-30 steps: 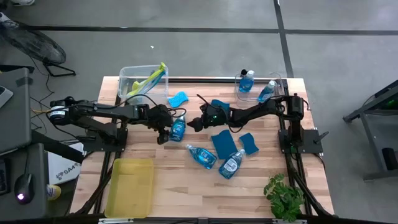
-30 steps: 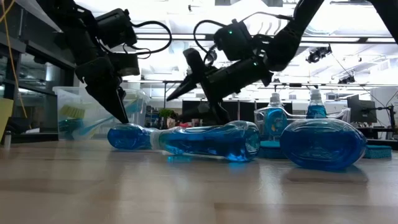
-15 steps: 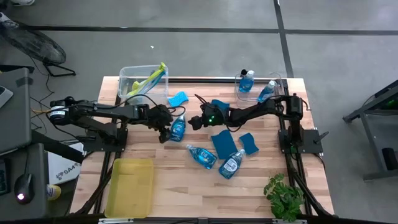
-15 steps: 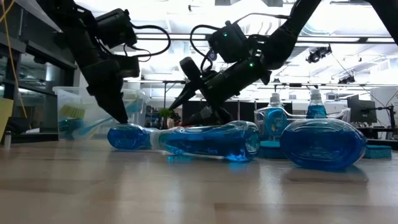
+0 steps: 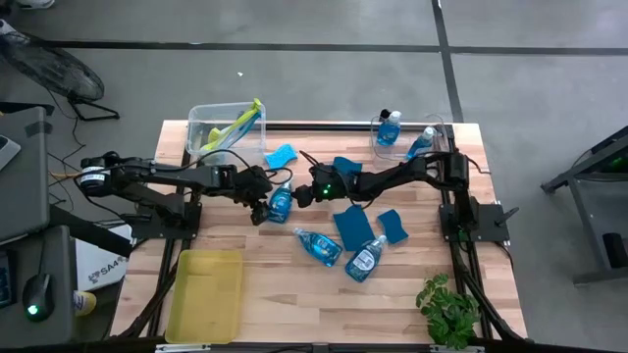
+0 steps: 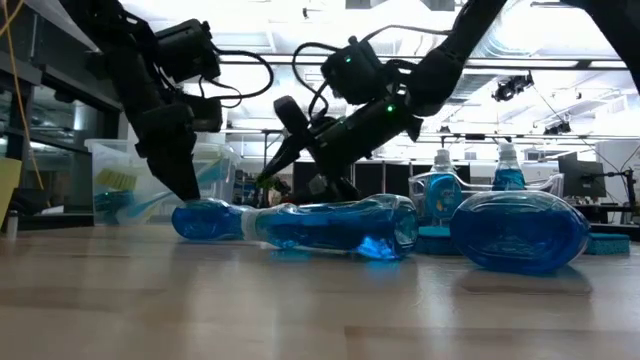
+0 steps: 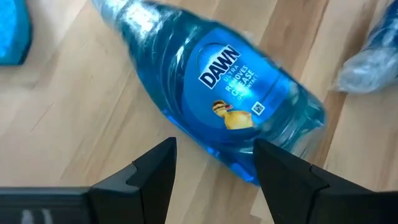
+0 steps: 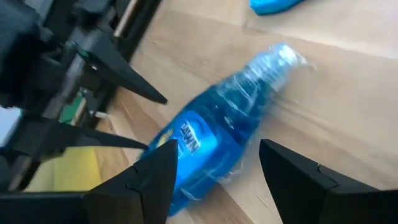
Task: Pick & Place Kitchen Sink Supplies
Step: Put the top soap dispenser into the transparent bin
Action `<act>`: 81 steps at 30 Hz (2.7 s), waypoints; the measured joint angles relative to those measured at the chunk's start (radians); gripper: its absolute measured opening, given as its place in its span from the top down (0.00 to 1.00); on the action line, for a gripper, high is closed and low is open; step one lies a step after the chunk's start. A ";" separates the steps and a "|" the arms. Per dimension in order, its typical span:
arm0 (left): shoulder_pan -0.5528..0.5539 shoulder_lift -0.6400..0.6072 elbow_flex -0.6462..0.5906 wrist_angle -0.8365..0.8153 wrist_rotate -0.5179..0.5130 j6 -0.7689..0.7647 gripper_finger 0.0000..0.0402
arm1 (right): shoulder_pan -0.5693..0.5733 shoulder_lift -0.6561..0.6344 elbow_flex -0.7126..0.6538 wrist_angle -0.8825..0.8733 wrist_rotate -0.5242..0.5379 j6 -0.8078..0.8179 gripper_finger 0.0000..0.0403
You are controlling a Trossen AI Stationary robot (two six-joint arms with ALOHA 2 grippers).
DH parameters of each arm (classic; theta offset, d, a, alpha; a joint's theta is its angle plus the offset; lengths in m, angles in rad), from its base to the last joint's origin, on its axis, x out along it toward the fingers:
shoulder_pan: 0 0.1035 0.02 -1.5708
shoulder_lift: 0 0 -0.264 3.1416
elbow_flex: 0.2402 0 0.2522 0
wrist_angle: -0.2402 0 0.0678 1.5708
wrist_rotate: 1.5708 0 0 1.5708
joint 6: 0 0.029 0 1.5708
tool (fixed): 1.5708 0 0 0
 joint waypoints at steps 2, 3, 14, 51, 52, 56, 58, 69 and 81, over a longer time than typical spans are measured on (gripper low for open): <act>0.000 0.002 0.000 -0.003 -0.001 -0.006 0.48 | 0.000 0.016 0.012 -0.001 -0.002 0.000 0.45; 0.000 0.002 0.000 -0.009 -0.001 -0.008 0.48 | 0.000 0.020 0.012 -0.005 -0.002 0.000 0.45; 0.000 0.002 0.000 -0.020 -0.002 -0.006 0.48 | -0.003 0.114 0.086 -0.007 -0.025 0.002 0.45; 0.001 -0.057 0.000 -0.121 0.013 -0.105 0.48 | 0.012 0.240 0.317 -0.144 -0.203 -0.085 0.45; 0.001 -0.069 0.000 -0.134 0.018 -0.123 0.48 | 0.012 0.240 0.317 -0.143 -0.203 -0.085 0.45; 0.001 -0.090 0.000 -0.151 0.068 -0.187 0.48 | 0.012 0.240 0.317 -0.143 -0.201 -0.087 0.45; 0.001 -0.087 0.000 -0.145 0.098 -0.210 0.48 | 0.011 0.240 0.317 -0.143 -0.201 -0.087 0.45; 0.001 -0.022 0.000 -0.119 0.080 -0.320 0.48 | 0.011 0.240 0.315 -0.127 -0.220 -0.098 0.45; 0.000 -0.012 0.000 -0.111 0.120 -0.329 0.48 | 0.011 0.240 0.315 -0.121 -0.231 -0.117 0.45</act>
